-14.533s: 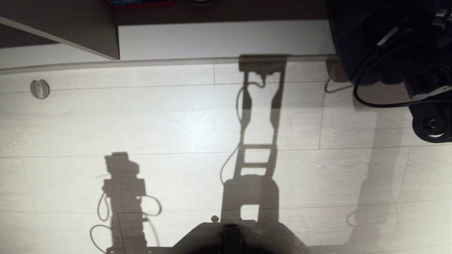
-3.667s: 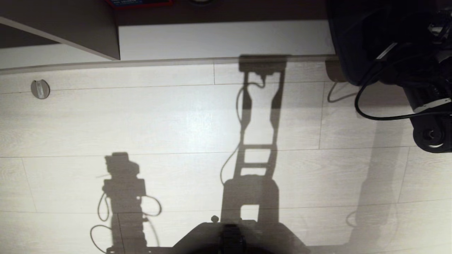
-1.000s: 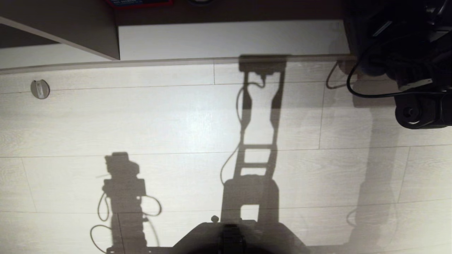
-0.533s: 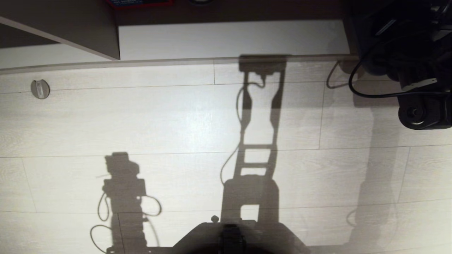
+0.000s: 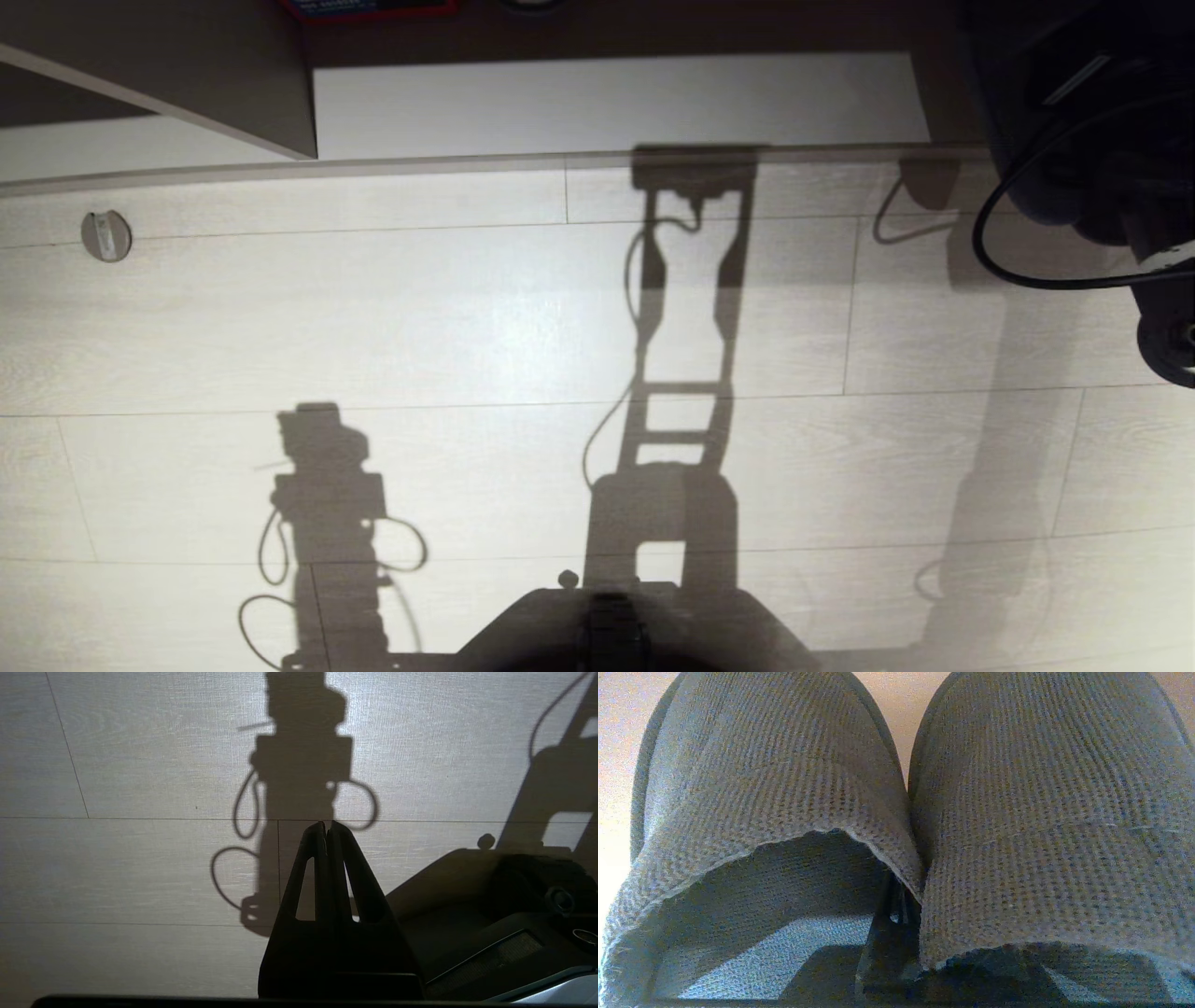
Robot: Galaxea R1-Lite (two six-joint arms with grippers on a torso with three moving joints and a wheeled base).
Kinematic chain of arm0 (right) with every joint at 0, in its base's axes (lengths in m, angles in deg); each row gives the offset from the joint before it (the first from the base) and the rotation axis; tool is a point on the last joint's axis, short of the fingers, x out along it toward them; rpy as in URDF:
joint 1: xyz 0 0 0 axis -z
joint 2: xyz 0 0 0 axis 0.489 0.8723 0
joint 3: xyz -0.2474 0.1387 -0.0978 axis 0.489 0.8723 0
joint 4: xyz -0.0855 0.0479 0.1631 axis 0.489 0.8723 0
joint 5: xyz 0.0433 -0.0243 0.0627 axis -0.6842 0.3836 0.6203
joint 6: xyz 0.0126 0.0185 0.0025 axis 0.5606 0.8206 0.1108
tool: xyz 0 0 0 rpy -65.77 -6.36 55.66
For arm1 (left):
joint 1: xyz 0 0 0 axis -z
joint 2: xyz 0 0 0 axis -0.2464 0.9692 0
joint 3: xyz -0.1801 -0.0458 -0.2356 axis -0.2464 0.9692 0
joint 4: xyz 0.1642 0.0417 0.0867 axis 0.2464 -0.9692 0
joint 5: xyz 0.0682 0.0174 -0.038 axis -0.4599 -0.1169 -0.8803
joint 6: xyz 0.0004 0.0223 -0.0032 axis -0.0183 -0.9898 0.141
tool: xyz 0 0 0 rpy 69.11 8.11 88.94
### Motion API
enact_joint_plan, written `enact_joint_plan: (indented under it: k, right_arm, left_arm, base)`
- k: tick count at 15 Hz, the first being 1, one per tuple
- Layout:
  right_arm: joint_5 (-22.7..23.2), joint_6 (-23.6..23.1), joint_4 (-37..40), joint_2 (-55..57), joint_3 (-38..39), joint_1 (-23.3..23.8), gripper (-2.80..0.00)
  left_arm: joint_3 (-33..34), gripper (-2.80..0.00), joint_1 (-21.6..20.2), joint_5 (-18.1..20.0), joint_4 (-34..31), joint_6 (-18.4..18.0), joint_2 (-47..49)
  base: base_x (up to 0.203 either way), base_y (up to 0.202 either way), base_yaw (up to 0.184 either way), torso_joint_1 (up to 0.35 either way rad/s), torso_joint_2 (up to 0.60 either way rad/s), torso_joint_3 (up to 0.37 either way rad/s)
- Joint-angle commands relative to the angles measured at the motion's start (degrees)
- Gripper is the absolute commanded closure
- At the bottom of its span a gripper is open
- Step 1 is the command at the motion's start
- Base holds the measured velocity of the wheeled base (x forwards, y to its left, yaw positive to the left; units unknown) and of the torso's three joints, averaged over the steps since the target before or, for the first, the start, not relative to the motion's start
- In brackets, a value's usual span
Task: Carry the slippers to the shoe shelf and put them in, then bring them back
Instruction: Pick up the slippers in the shoe cabinet
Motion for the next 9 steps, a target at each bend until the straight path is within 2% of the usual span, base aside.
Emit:
enact_joint_plan:
  k: [1,3,8,9]
  right_arm:
    - [0.09,0.02,1.14,-6.2,3.01,-0.65,0.0]
    - [0.19,-0.03,3.76,-9.09,5.69,-1.51,0.0]
    - [-0.11,-0.55,12.43,-20.97,19.67,-4.5,0.0]
    - [-0.04,-0.68,14.2,-23.87,24.56,-4.67,0.0]
  left_arm:
    - [0.0,0.0,0.0,-0.03,0.01,0.05,0.02]
    - [0.0,0.0,0.0,-0.03,0.01,0.05,0.02]
    - [0.0,0.0,0.0,-0.03,0.01,0.05,0.02]
    - [0.0,0.0,0.0,-0.03,0.01,0.05,0.02]
  base:
    - [0.0,0.0,0.0,0.0,0.0,0.0]
    - [0.0,0.0,0.0,0.0,0.0,0.0]
    - [0.0,0.0,0.0,0.0,0.0,0.0]
    - [0.0,0.0,0.0,0.0,0.0,0.0]
